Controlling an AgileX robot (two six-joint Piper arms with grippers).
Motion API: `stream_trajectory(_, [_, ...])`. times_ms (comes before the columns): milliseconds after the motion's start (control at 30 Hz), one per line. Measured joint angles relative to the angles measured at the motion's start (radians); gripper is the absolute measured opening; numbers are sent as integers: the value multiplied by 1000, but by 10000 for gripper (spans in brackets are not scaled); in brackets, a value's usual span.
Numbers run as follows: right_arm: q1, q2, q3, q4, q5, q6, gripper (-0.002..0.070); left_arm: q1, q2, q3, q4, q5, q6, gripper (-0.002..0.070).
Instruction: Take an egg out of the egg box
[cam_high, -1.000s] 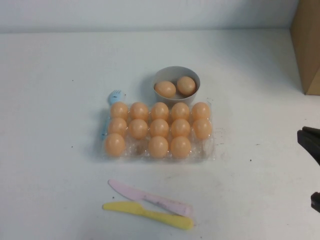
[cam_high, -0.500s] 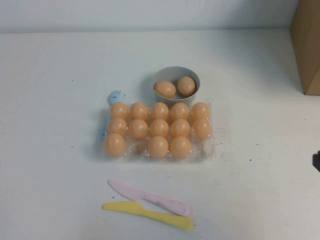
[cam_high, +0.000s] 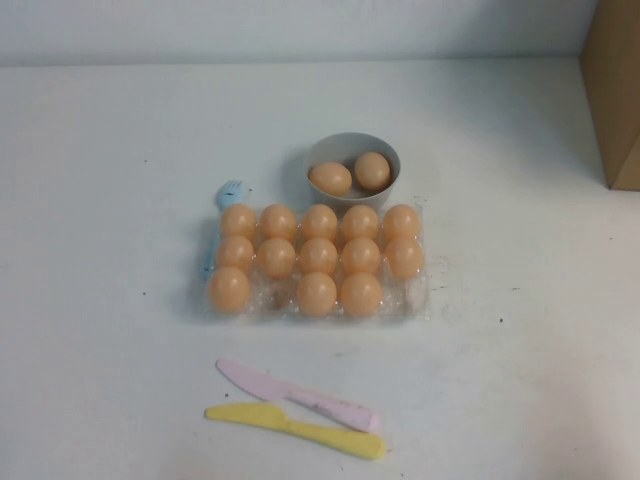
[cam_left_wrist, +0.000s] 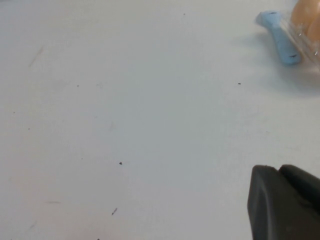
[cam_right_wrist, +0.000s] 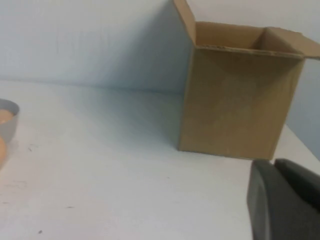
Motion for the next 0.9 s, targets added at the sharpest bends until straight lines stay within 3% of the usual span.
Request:
stream_trajectory(200, [-47, -79, 59, 79, 49, 0, -17, 0, 0, 0, 0, 0, 0, -5])
stream_trajectory(533, [-47, -89, 61, 106, 303, 0, -17, 0, 0, 0, 0, 0, 0, -5])
stream_trajectory(900, [-47, -89, 61, 107, 326, 0, -17, 0, 0, 0, 0, 0, 0, -5])
